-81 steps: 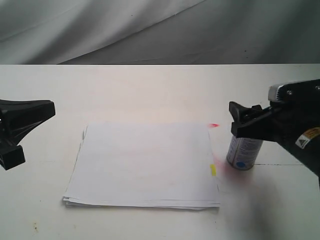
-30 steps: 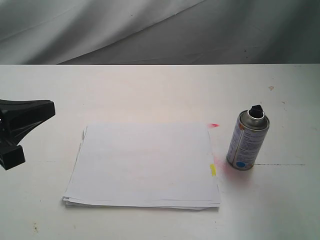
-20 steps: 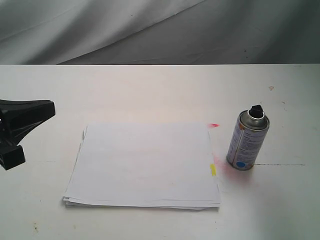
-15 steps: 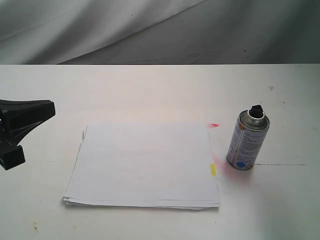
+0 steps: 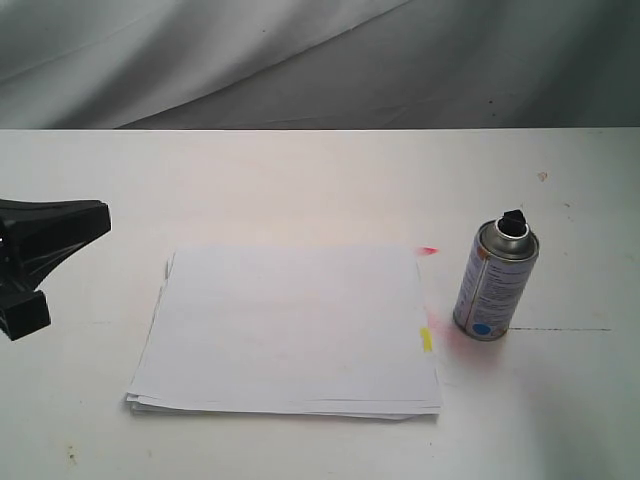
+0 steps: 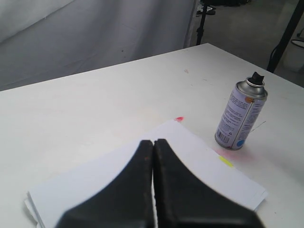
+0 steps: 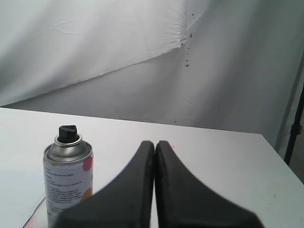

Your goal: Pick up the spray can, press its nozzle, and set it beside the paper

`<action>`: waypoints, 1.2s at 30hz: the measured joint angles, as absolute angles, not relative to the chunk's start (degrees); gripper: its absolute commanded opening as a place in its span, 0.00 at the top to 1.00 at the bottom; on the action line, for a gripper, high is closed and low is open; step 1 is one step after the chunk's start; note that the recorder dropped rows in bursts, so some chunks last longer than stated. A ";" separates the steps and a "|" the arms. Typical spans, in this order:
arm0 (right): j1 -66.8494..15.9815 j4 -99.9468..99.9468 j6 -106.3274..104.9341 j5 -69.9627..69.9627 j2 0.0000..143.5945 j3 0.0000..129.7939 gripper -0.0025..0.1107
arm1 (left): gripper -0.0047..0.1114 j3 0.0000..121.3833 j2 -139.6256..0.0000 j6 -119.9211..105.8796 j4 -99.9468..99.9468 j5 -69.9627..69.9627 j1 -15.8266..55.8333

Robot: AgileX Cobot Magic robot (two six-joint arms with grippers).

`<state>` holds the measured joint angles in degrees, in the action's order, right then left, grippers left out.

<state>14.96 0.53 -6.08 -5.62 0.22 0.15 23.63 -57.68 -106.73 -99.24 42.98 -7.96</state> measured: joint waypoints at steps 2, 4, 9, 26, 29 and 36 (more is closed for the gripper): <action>14.96 0.53 -6.08 -5.62 0.22 0.15 0.98 | 0.96 23.63 -57.68 -106.73 -99.24 42.98 -7.96; 14.96 0.53 -6.08 -5.62 0.22 0.15 0.98 | 0.96 23.63 -57.68 -106.73 -99.24 42.98 -7.96; 14.96 0.53 -6.08 -5.62 0.22 0.15 0.98 | 0.96 23.63 -57.68 -106.73 -99.24 42.98 -7.96; 14.96 0.53 -6.08 -5.62 0.22 0.15 0.98 | 0.96 23.63 -51.32 -106.73 -99.24 40.63 -6.00; 14.96 0.53 -6.08 -5.62 0.22 0.15 0.98 | 0.96 23.63 -45.31 -106.89 -99.24 38.56 -6.00; 14.96 0.53 -6.08 -5.62 0.22 0.15 0.98 | 0.96 22.03 -26.24 -100.48 -99.36 21.77 -6.00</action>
<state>14.96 0.53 -6.08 -5.62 0.22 0.15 22.03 -26.24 -100.48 -99.36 21.77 -6.00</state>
